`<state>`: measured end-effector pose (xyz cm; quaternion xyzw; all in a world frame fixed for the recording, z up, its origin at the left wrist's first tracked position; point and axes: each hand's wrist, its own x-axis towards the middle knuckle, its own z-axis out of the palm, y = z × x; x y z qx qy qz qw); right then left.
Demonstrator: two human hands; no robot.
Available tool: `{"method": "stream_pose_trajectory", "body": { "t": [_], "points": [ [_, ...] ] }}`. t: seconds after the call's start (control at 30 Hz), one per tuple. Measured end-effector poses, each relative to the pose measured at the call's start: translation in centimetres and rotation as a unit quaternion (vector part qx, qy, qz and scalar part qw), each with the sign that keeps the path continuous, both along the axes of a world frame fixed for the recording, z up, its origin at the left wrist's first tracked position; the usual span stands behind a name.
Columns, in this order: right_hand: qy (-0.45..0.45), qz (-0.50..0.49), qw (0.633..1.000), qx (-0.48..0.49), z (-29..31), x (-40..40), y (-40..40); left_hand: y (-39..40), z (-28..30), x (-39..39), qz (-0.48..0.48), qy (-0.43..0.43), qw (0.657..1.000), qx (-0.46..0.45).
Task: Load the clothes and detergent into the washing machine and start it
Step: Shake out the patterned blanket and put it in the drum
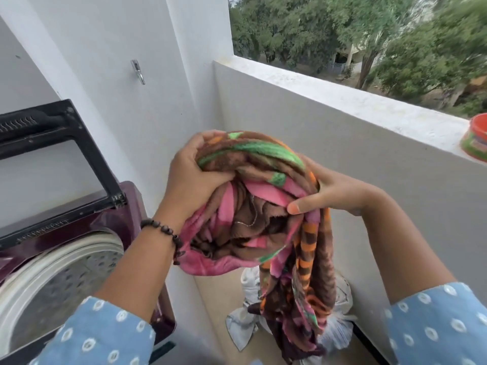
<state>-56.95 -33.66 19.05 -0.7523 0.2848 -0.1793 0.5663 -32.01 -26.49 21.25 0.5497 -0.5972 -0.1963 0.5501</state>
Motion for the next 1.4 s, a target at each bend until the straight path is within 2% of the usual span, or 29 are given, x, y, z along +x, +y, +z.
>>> {"method": "stream_pose_trajectory", "body": {
  "t": [0.1, 0.27, 0.4, 0.47, 0.57, 0.7, 0.8, 0.87, 0.93, 1.0, 1.07, 1.13, 1.2, 1.27, 1.4],
  "points": [
    [-0.036, 0.01, 0.998, 0.042, -2.1, 0.0, -0.3, -0.7, 0.5, 0.7, 0.032, 0.153, 0.986, -0.05],
    [-0.122, -0.025, 0.986, 0.11, -3.8, 1.4, -0.2, -1.2, 1.1, 0.2, 0.092, 0.362, 0.922, -0.101],
    [-0.139, -0.076, 0.981, 0.11, -5.1, 3.4, 0.4, -1.5, 1.3, 0.2, 0.111, 0.467, 0.867, -0.132],
    [-0.161, -0.135, 0.973, 0.097, -5.2, 4.3, 0.7, -1.3, 1.1, 0.3, 0.118, 0.474, 0.861, -0.142],
    [-0.203, -0.214, 0.954, 0.059, -3.4, 4.0, 0.6, -0.5, 0.2, 0.6, 0.105, 0.433, 0.889, -0.107],
    [-0.298, -0.242, 0.921, 0.07, 0.0, 2.3, -0.8, 1.1, -1.2, 2.6, -0.03, 0.343, 0.937, 0.053],
    [-0.235, -0.267, 0.934, -0.001, 0.6, 1.4, -1.9, 2.2, -1.3, 4.1, -0.105, 0.234, 0.958, 0.13],
    [-0.176, -0.249, 0.948, -0.086, 0.7, 1.0, -2.4, 2.8, -0.7, 4.5, -0.105, 0.177, 0.967, 0.148],
    [-0.102, -0.208, 0.959, -0.165, 1.2, 1.3, -2.3, 3.0, 0.5, 4.2, -0.074, 0.06, 0.984, 0.153],
    [-0.04, -0.148, 0.963, -0.223, 1.7, 2.3, -1.9, 2.7, 1.5, 2.8, -0.068, -0.106, 0.979, 0.157],
    [-0.002, -0.094, 0.962, -0.258, 2.3, 3.6, -1.2, 2.1, 2.1, 0.7, -0.062, -0.293, 0.939, 0.171],
    [0.026, -0.067, 0.954, -0.292, 2.9, 4.5, -0.5, 1.5, 2.0, -0.8, -0.051, -0.398, 0.901, 0.166],
    [0.041, -0.066, 0.947, -0.312, 3.4, 4.5, -0.1, 1.0, 1.5, -1.2, -0.031, -0.371, 0.919, 0.127],
    [0.033, -0.072, 0.951, -0.3, 3.6, 4.2, 0.0, 0.8, 0.7, -1.0, -0.002, -0.295, 0.953, 0.07],
    [-0.07, -0.066, 0.983, -0.157, 2.9, 2.7, 0.1, 0.7, -0.1, -0.7, 0.007, -0.114, 0.993, 0.01]
  ]
}}
